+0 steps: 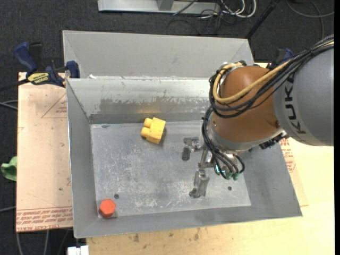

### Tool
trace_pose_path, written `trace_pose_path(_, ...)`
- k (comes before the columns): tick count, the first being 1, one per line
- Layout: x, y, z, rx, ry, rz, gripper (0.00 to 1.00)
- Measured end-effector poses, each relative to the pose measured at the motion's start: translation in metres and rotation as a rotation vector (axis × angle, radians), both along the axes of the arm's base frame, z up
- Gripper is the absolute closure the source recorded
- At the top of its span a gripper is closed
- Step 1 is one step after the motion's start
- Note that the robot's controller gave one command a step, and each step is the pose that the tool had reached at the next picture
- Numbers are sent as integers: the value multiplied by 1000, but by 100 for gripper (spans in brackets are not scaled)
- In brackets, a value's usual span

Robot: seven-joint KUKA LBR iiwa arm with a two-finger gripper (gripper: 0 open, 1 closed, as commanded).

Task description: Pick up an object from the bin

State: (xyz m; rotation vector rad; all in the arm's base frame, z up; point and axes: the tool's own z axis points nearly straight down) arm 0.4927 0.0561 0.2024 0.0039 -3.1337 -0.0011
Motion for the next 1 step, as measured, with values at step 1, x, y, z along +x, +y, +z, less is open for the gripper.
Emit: trace_pose_path(1,53,85,36,4,-15,225,0)
